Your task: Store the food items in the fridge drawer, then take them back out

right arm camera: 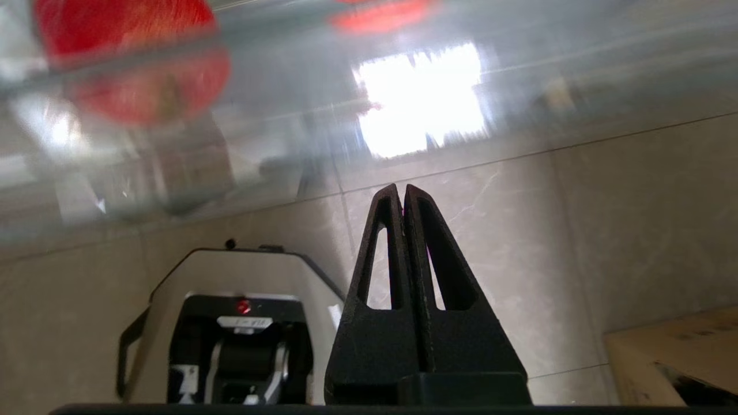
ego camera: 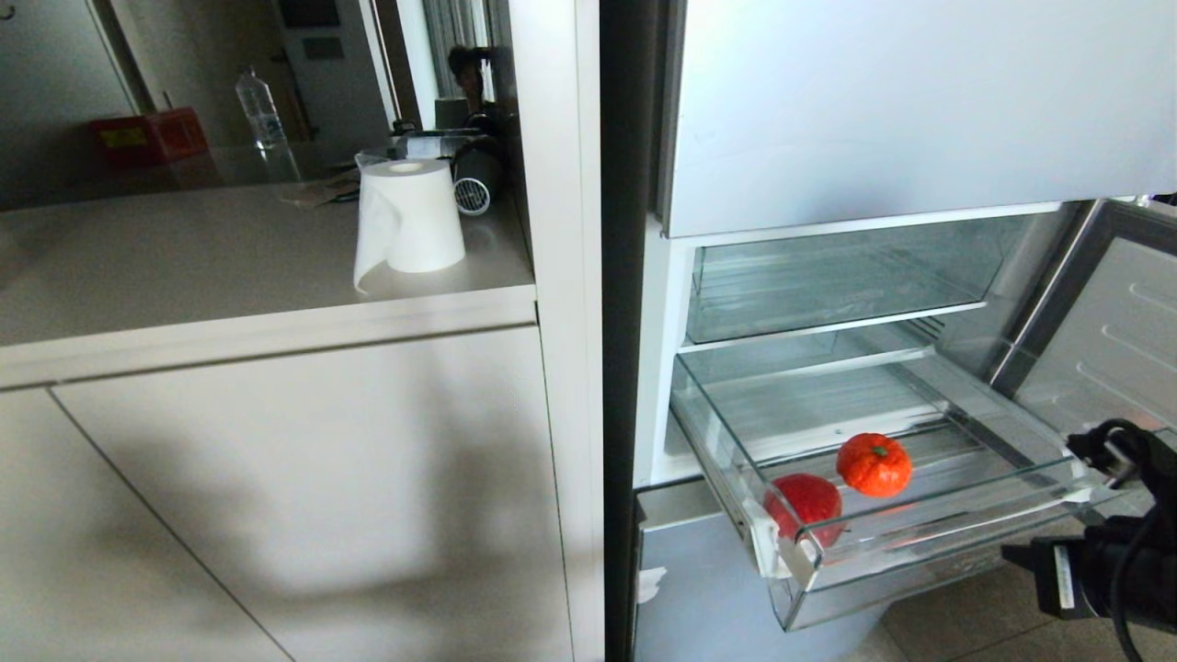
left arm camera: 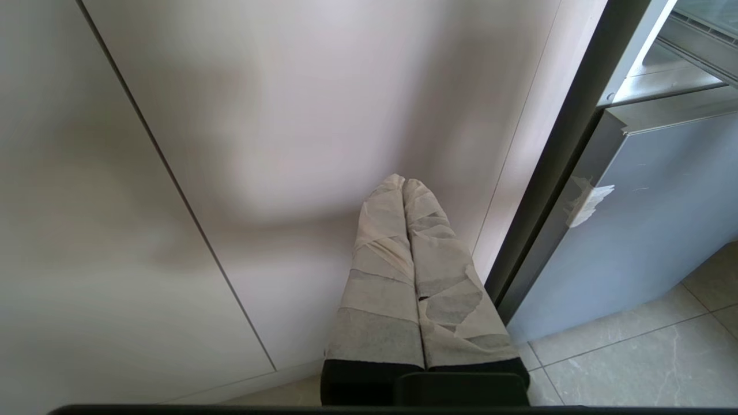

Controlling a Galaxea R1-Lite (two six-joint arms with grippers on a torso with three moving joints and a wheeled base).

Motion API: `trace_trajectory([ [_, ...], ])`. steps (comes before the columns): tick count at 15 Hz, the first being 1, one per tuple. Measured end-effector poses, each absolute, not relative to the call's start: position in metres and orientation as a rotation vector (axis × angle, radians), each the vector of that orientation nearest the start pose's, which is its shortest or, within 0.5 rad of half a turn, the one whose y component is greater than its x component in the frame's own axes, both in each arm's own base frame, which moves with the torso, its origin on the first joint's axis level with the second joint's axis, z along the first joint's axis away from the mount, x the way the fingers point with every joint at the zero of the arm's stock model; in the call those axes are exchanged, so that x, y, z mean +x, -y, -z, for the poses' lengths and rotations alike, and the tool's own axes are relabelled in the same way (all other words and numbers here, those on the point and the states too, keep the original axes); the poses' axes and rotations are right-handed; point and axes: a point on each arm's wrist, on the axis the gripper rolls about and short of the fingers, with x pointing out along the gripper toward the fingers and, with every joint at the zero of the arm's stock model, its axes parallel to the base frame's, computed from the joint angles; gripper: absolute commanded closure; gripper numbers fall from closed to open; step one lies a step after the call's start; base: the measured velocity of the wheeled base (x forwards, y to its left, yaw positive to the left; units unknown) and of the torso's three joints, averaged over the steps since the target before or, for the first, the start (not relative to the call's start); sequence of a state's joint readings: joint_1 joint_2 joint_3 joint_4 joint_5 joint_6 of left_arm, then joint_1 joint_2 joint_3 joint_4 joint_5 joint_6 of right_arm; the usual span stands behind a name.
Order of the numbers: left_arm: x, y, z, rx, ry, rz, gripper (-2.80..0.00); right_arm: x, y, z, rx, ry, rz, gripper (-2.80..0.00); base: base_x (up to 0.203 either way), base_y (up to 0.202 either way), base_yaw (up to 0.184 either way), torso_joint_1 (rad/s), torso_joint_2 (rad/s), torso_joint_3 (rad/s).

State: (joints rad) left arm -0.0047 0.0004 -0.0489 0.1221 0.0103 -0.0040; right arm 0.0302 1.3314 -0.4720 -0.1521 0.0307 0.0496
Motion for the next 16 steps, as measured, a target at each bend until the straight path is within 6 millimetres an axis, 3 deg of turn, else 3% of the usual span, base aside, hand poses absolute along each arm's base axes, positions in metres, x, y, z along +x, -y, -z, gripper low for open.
trace_trajectory([
  [6,-0.027,0.0,-0.076,-0.003,-0.074,-0.006,0.0,0.272,-0.011,-0.113,0.073,-0.615,-0.123,0.0,0.0,0.0,0.0,0.0,0.0,0.0],
  [8,-0.027,0.0,-0.076,-0.004,-0.074,-0.006,0.0,0.309,-0.013,-0.107,0.106,-0.475,-0.138,0.0,0.0,0.0,0.0,0.0,0.0,0.0],
  [10,-0.027,0.0,-0.076,-0.004,-0.074,-0.006,0.0,0.329,-0.018,-0.106,0.174,-0.324,-0.151,0.0,0.0,0.0,0.0,0.0,0.0,0.0],
  [12,-0.027,0.0,-0.076,-0.004,-0.074,-0.006,0.0,0.324,-0.02,-0.105,0.21,-0.253,-0.165,0.0,0.0,0.0,0.0,0.0,0.0,0.0],
  [16,-0.027,0.0,-0.076,-0.004,-0.074,-0.006,0.0,0.263,-0.018,-0.116,0.216,-0.269,-0.168,0.0,0.0,0.0,0.0,0.0,0.0,0.0],
])
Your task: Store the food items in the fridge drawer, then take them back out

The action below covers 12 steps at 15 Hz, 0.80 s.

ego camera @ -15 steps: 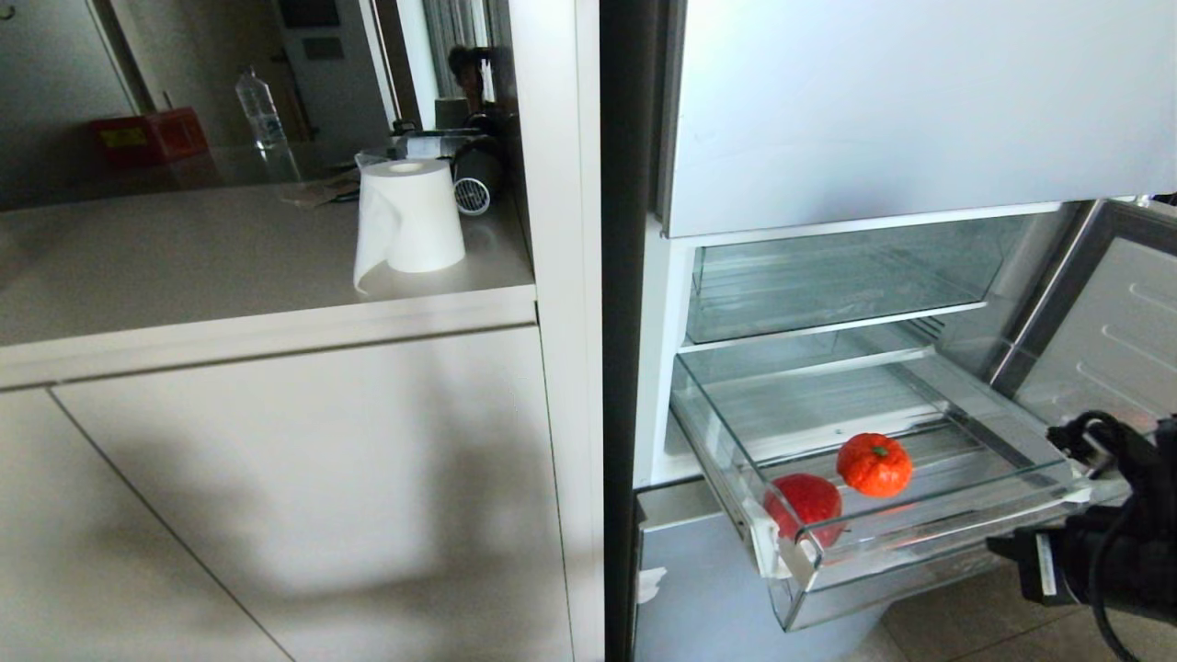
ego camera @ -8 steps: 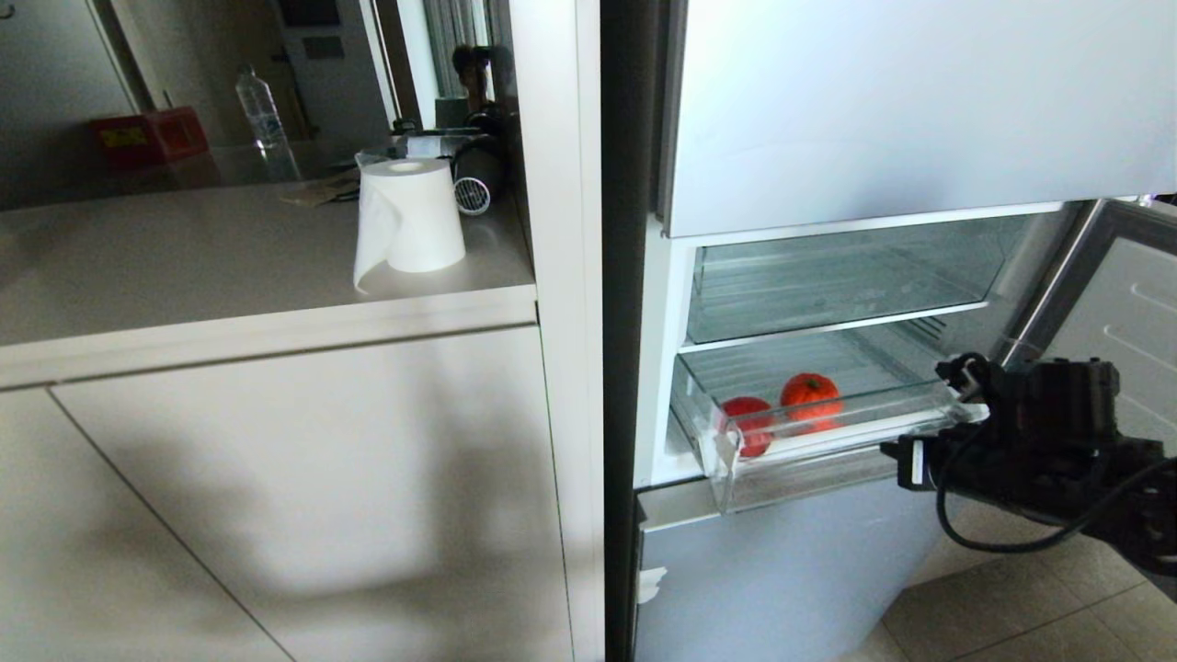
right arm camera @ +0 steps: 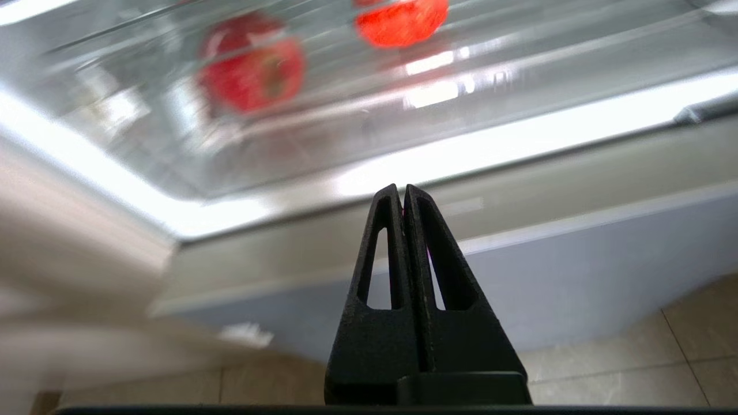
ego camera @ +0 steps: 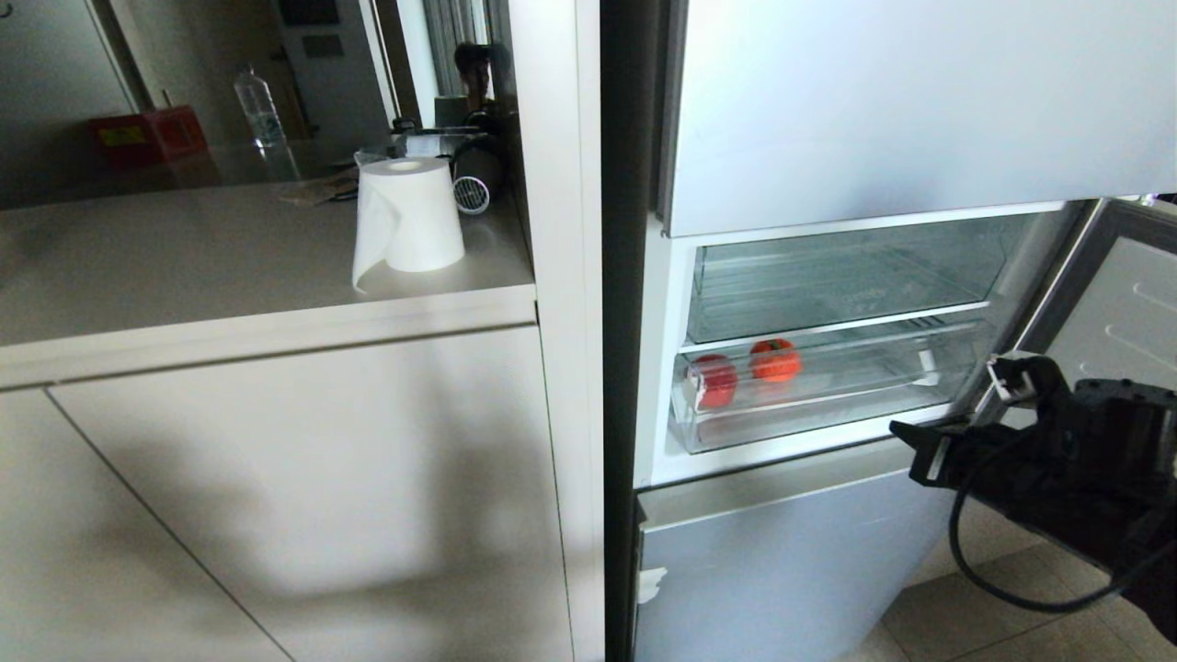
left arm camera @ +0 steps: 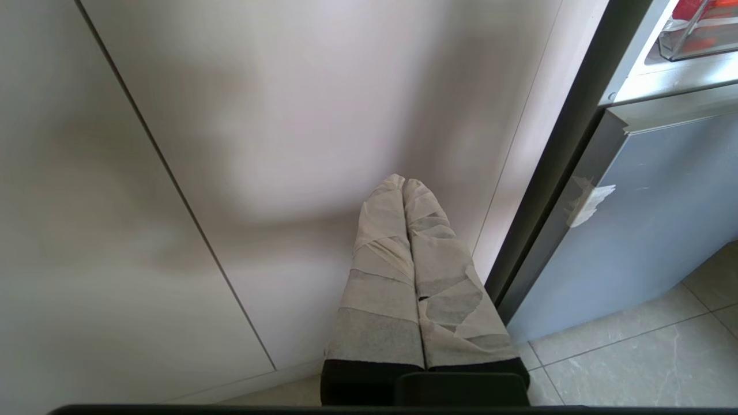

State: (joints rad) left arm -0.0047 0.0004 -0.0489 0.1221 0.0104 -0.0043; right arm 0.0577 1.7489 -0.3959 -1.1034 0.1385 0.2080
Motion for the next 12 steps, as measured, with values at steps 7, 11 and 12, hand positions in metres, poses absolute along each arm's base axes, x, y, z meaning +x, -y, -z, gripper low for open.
trace_trajectory([
  [7,-0.027,0.0,-0.076,-0.004,-0.074,-0.006,0.0,0.126,-0.007,-0.142,0.144,-0.113,-0.065,0.0,0.0,0.0,0.0,0.0,0.0,0.0],
  [11,-0.027,0.0,-0.076,-0.004,-0.074,-0.006,0.0,0.053,-0.002,-0.145,0.006,0.004,0.009,0.0,0.0,0.0,0.0,0.0,0.0,0.0],
  [12,-0.027,0.0,-0.076,-0.003,-0.074,-0.005,0.0,0.038,-0.001,-0.138,-0.012,0.002,0.029,0.0,0.0,0.0,0.0,0.0,0.0,0.0],
])
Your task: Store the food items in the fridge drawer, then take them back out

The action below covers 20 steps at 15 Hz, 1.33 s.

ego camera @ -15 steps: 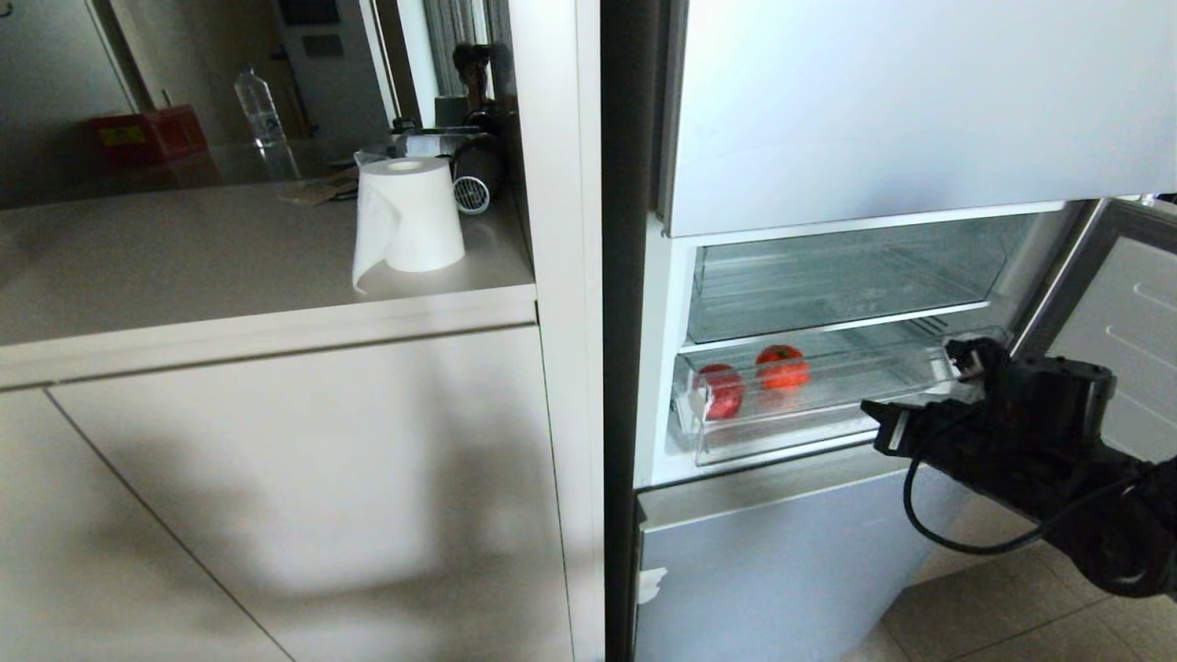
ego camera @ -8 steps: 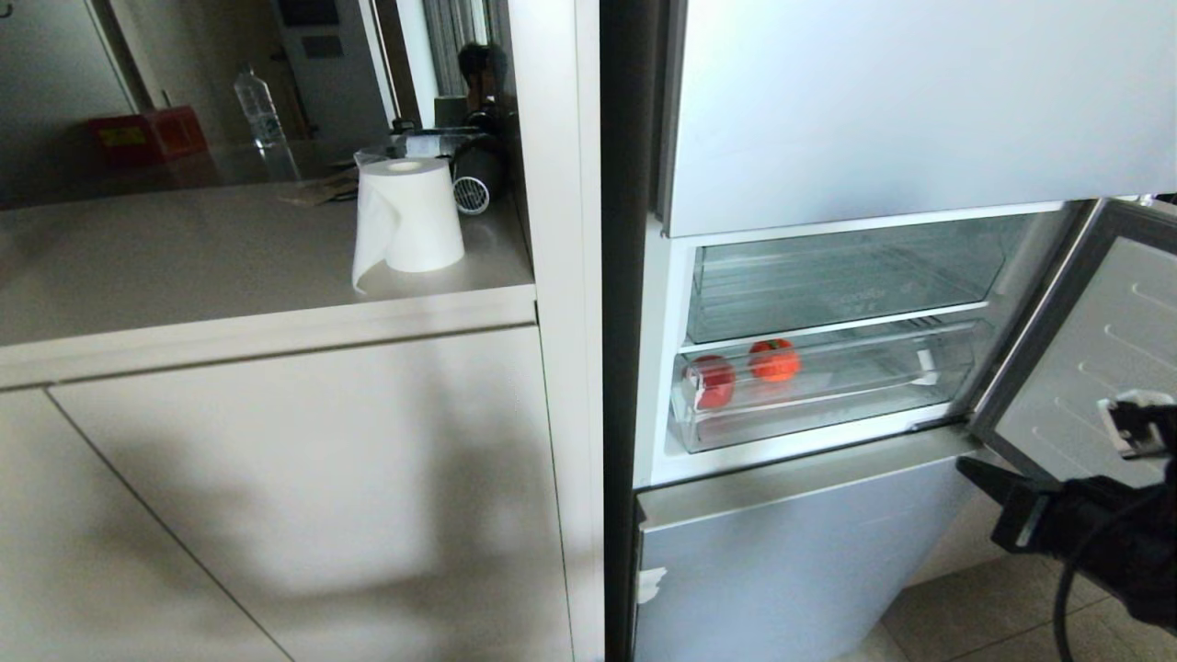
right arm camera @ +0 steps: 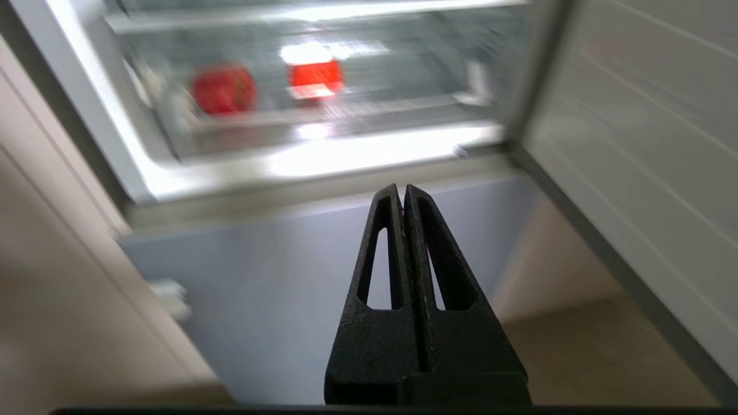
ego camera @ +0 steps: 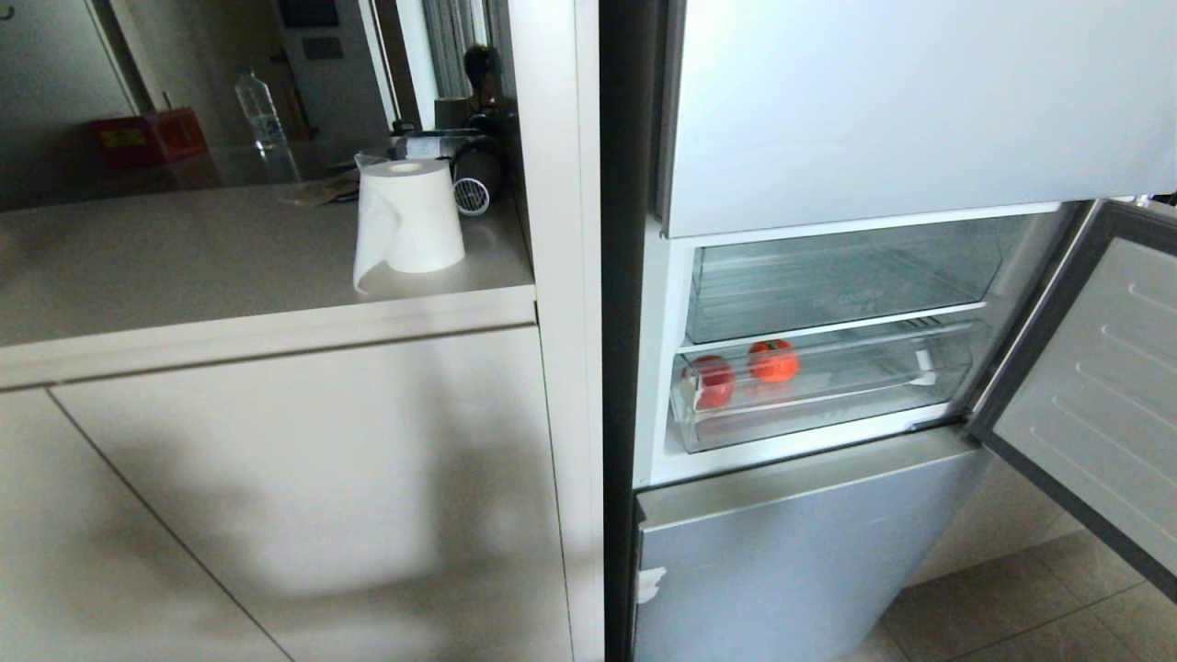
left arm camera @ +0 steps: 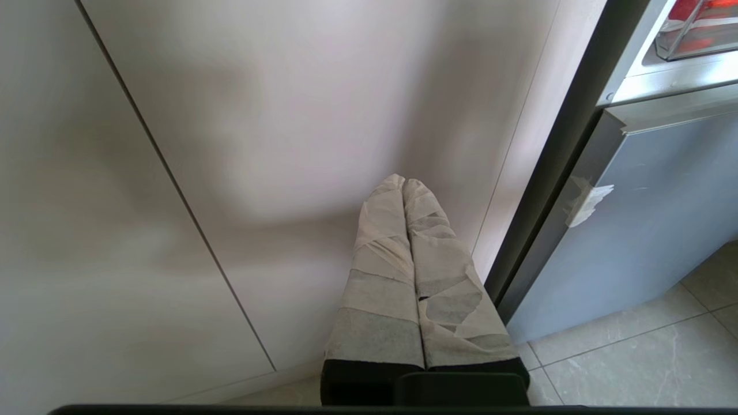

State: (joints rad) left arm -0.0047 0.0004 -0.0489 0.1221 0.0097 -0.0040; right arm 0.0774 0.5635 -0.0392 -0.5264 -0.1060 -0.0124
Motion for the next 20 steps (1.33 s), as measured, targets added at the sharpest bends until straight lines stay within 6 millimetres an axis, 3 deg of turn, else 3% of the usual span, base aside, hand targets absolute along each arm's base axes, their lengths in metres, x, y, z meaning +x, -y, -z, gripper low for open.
trace_trajectory([
  [2,-0.027,0.0,-0.076,-0.004,-0.074,-0.005,0.0,0.016,0.001,-0.115,-0.024,-0.079,0.008,0.0,0.0,0.0,0.0,0.0,0.0,0.0],
  [5,-0.027,0.0,-0.076,-0.004,-0.074,-0.005,0.0,0.002,0.0,-0.082,-0.055,-0.278,-0.111,0.0,0.0,0.0,0.0,0.0,0.0,0.0],
  [12,-0.027,0.0,-0.076,-0.004,-0.074,-0.005,0.0,-0.019,-0.001,-0.077,-0.141,-0.051,-0.032,0.0,0.0,0.0,0.0,0.0,0.0,0.0],
  [20,-0.027,0.0,-0.076,-0.004,-0.073,-0.004,0.0,-0.023,-0.001,-0.075,-0.15,-0.002,-0.023,0.0,0.0,0.0,0.0,0.0,0.0,0.0],
])
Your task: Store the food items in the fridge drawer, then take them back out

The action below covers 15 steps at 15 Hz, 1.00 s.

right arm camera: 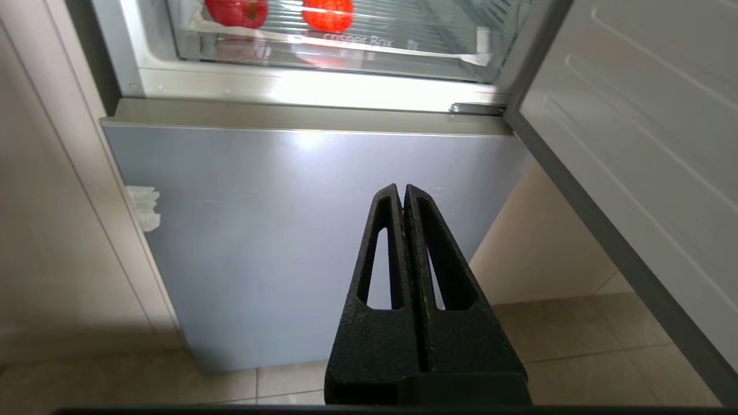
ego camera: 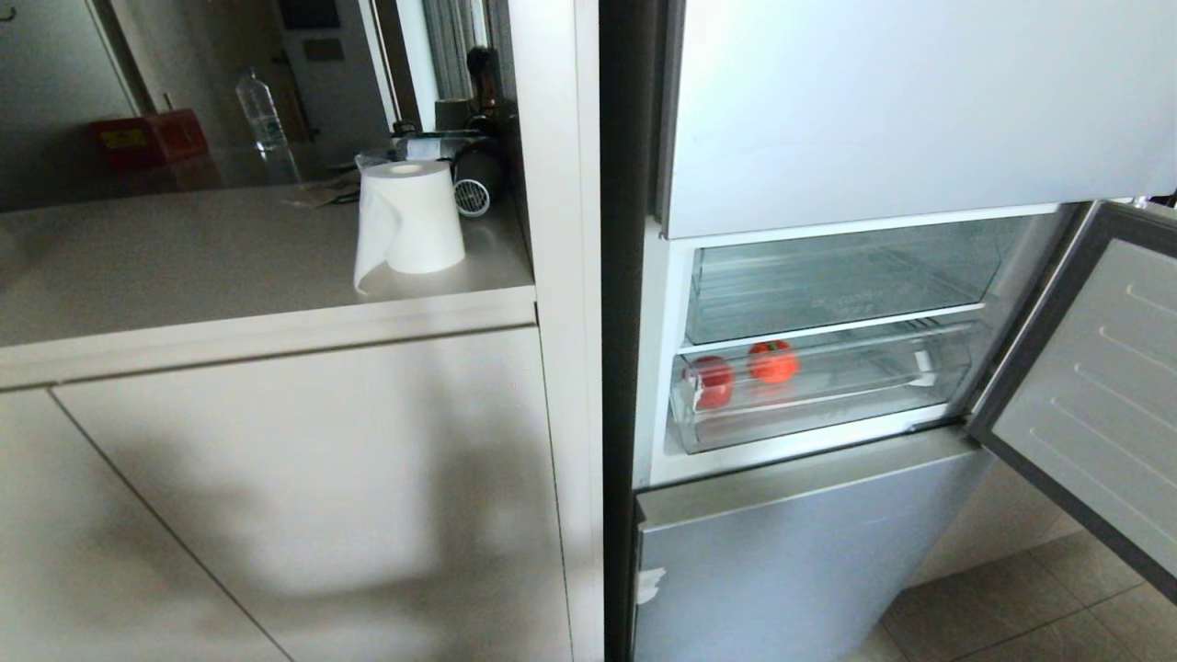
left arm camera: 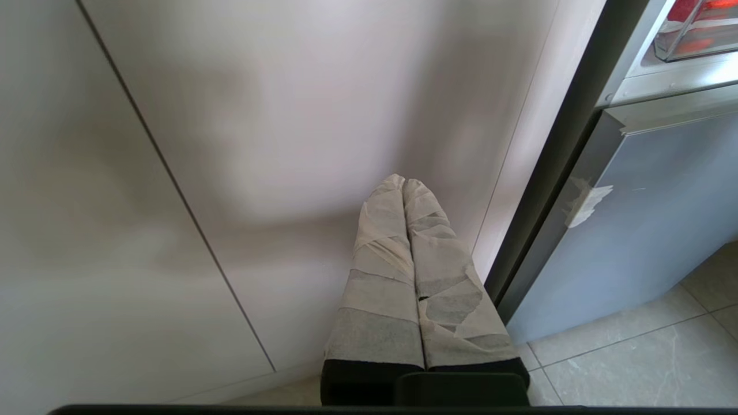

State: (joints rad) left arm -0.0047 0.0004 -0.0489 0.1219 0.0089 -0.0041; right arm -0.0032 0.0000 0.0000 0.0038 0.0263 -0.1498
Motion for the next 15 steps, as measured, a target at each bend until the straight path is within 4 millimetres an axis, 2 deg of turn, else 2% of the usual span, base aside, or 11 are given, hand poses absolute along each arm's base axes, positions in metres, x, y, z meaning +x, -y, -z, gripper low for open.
trace_trajectory([
  [2,-0.0269,-0.0003,-0.0765,-0.004,-0.074,-0.004,0.0,-0.0228,-0.0006,-0.075,-0.134,-0.002,-0.022,0.0,0.003,0.007,-0.098,0.002,0.0,0.002],
  [15,-0.0269,-0.0003,-0.0765,-0.004,-0.073,-0.004,0.0,-0.0228,-0.0008,-0.0751,-0.133,-0.001,-0.029,0.0,-0.001,0.007,-0.17,0.002,0.0,0.002],
])
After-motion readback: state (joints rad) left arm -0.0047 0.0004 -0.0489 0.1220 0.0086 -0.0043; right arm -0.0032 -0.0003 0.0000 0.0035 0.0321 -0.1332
